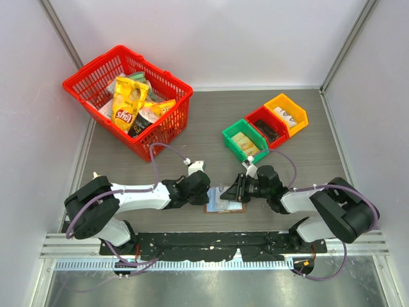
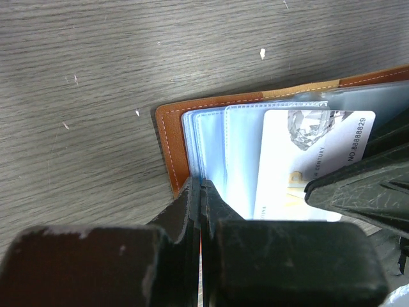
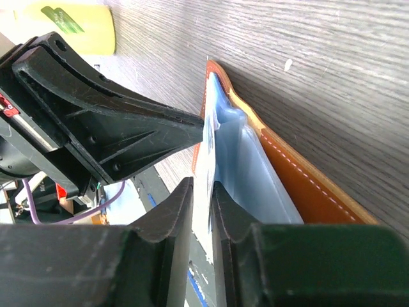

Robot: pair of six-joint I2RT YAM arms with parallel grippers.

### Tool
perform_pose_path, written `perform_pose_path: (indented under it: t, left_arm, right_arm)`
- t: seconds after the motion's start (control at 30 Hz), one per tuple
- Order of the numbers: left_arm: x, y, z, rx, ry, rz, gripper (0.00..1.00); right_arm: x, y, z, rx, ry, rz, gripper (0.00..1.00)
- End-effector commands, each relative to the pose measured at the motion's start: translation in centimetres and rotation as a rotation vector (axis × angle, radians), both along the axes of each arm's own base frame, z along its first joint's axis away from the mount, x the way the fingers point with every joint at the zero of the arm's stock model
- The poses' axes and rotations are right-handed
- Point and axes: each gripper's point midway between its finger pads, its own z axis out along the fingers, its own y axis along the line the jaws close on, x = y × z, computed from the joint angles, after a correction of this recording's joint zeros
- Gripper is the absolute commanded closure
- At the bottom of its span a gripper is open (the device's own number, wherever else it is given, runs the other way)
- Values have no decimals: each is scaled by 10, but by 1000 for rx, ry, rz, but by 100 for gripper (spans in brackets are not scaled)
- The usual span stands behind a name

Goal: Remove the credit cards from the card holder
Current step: Remove the credit card from the card holder, then place the credit card in the storage box.

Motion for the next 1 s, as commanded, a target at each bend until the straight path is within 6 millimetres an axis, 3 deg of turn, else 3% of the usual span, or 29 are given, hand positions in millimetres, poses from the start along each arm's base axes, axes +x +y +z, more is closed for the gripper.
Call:
perform_pose_path:
  t: [0.0, 0.2, 0.43, 0.57, 0.6, 0.63, 0.77, 0.87, 0.97]
  left_arm:
    - [-10, 30, -27, 135, 44, 7, 100]
    - [-10, 31, -28, 133, 44, 4, 100]
    - [-9, 31, -24, 114, 35, 14, 100]
    - [-6, 29, -17, 92, 15, 20, 100]
    - [-5, 29, -15, 86, 9, 24, 100]
    - [-4, 29, -14, 83, 3, 28, 100]
    - [0, 27, -3, 55, -28, 44, 100]
    - [7, 28, 15, 14, -77, 70, 87]
    - [17, 31, 48, -57, -151, 102, 71]
  right_arm:
    - [1, -5, 8, 9, -64, 29, 80]
    - [5, -16, 3, -26, -65, 8, 84]
    - [5, -33, -2, -95, -53, -24, 99]
    - [8, -42, 8, -132, -92, -58, 99]
    - [15, -43, 18, -131, -134, -80, 99]
    - [13, -48, 14, -161, -113, -92, 99]
    - [22, -56, 35, -187, -178, -148, 99]
    - [28, -58, 62, -145, -245, -192, 99]
    - [37, -62, 83, -116, -288, -248, 99]
